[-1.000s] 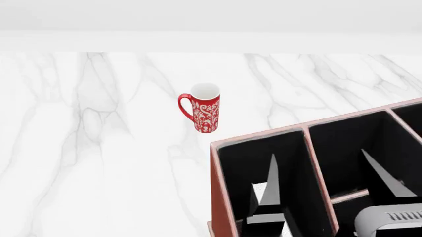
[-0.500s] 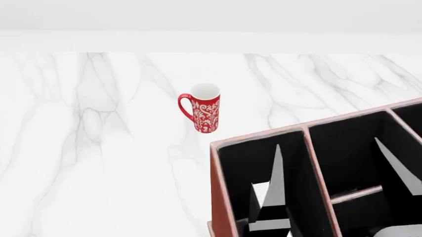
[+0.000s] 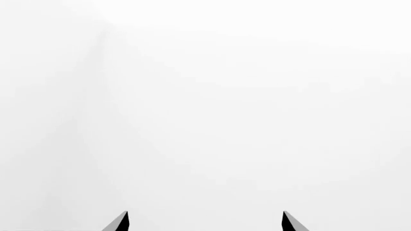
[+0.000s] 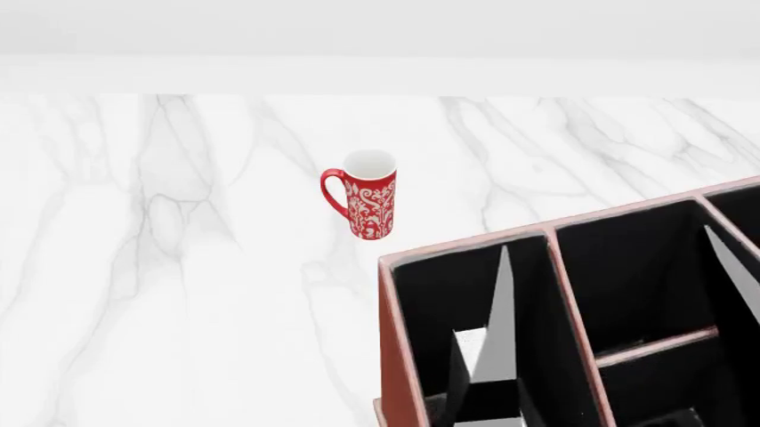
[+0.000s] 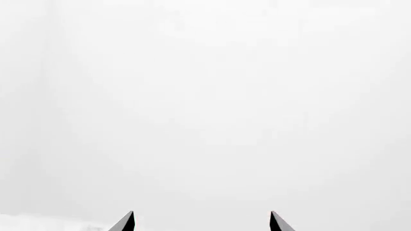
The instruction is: Pick up the book and place it in the left compartment of the caddy.
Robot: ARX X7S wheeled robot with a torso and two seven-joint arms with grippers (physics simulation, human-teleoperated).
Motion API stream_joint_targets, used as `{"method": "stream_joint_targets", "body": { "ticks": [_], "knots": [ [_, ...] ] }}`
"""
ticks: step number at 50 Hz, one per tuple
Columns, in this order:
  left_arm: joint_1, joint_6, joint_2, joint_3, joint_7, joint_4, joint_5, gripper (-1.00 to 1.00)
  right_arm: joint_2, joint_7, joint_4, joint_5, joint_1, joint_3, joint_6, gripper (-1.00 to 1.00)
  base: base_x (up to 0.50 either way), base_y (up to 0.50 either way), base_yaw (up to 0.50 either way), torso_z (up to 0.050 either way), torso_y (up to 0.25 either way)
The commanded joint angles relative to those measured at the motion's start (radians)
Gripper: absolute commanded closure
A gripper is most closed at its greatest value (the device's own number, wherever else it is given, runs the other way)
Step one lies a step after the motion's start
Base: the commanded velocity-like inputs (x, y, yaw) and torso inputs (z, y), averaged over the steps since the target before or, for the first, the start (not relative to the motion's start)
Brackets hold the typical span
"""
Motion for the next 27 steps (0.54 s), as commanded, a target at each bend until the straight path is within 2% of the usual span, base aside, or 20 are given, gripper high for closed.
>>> {"method": "stream_joint_targets", "body": {
  "ticks": [1,9,14,22,27],
  "knots": [
    [0.0,0.01,-0.009,-0.012,-0.02,-0.004,-0.03,-1.0,0.04,0.053,0.0,-0.104,0.144,-0.207,-0.07,-1.0,0.0,0.0,0.0,0.0,0.0],
    [0.001,0.016,-0.014,-0.018,-0.032,-0.007,-0.046,-1.0,0.053,0.076,0.0,-0.161,0.229,-0.321,-0.095,-1.0,0.0,0.0,0.0,0.0,0.0],
    [0.002,0.02,-0.018,-0.023,-0.038,-0.01,-0.055,-1.0,0.068,0.095,-0.001,-0.208,0.349,-0.47,-0.133,-1.0,0.0,0.0,0.0,0.0,0.0],
    [0.006,0.025,-0.018,-0.019,-0.039,-0.008,-0.053,-1.0,0.081,0.154,-0.001,-0.266,0.71,-0.876,-0.199,-1.0,0.0,0.0,0.0,0.0,0.0],
    [0.01,0.032,-0.017,-0.019,-0.035,-0.007,-0.053,-1.0,0.041,0.238,-0.001,-0.311,1.058,-1.268,-0.258,-1.0,0.0,0.0,0.0,0.0,0.0]
  ]
}}
